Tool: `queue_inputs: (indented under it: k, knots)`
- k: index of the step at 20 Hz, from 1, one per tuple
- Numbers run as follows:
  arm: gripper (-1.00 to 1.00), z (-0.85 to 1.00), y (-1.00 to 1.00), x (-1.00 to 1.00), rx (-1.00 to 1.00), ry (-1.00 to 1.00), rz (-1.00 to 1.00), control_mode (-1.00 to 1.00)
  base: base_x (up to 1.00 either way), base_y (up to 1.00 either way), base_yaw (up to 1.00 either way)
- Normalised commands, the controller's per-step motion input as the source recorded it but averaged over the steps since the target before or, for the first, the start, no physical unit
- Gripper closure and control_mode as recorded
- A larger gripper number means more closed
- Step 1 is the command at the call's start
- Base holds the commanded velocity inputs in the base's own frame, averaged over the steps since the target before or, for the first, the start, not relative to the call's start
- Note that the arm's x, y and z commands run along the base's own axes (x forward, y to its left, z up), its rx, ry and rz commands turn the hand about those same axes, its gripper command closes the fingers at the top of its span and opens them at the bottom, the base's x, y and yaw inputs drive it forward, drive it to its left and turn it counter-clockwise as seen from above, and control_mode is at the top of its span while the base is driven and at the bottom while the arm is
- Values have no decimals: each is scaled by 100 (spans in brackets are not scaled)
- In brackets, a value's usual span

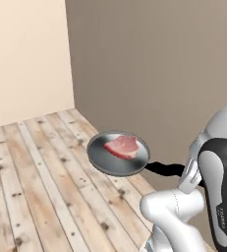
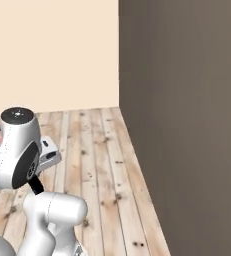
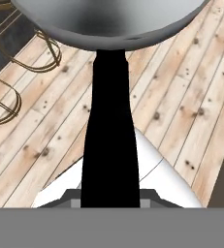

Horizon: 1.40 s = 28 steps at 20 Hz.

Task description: Pick up the pan with the steak in it and place it on the dining table. Then place the steak on the plate.

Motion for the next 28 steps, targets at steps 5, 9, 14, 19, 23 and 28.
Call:
queue_inputs:
  k: [5,9,14,19,23,28]
  knots:
    - [100,0,0,0,0,0,0,100,0,1,48]
    - [100,0,0,0,0,0,0,100,0,0,49]
    - [100,0,0,0,0,0,0,100,0,0,49]
    - [100,0,0,0,0,0,0,100,0,0,49]
    - [100,0,0,0,0,0,0,100,0,0,48]
    - [100,0,0,0,0,0,0,100,0,0,47]
